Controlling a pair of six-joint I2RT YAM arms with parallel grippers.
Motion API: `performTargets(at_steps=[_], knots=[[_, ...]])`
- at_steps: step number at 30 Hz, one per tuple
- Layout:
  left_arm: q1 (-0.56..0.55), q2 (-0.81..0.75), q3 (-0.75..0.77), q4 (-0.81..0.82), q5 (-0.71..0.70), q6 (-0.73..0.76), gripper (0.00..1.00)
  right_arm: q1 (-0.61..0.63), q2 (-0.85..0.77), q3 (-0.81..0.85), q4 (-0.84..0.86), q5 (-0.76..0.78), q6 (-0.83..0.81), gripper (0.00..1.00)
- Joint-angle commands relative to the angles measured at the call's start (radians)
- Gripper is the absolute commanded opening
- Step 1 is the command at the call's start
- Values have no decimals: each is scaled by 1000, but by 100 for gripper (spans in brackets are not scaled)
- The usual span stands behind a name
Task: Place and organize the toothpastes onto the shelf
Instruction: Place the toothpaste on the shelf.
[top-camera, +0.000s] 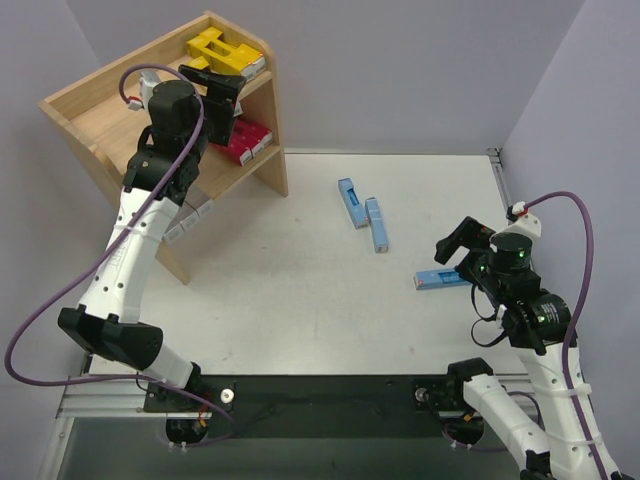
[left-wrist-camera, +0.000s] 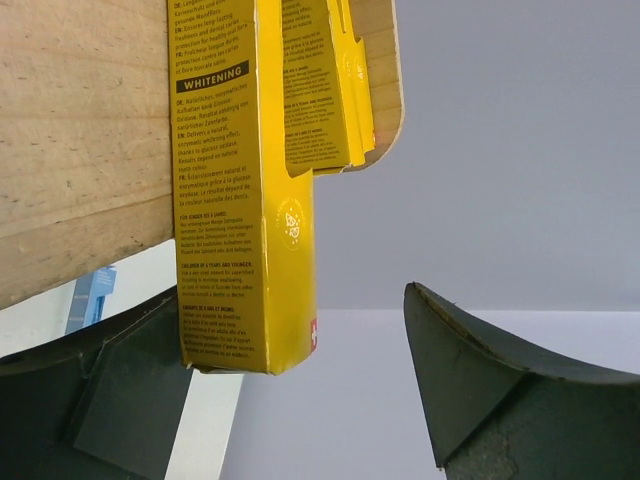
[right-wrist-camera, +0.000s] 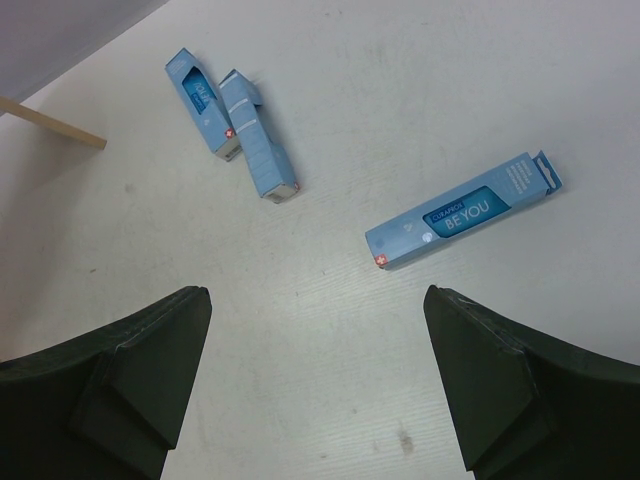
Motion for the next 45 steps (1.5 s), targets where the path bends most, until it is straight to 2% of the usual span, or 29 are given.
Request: performTargets(at_steps=[1,8,14,27,35,45], knots=[[3,-27,6,-37,6,16,91,-4,-5,-5,11,-3,-7,93],[-9,-17,21,-29,15,40,96,-6,-7,-10,11,-8,-6,93],[-11,-19,32,-25,3,77,97,-6,-1,-6,11,-14,-1,93],[3,125,219,-15,30,88,97,-9,9,0,11,-28,-4,93],[3,64,96,-48,-12,119,97,-9,4,-5,11,-28,-9,93],[-14,-22,16,-63,-43,309,97,-11,18,-8,13,-40,-9,93]])
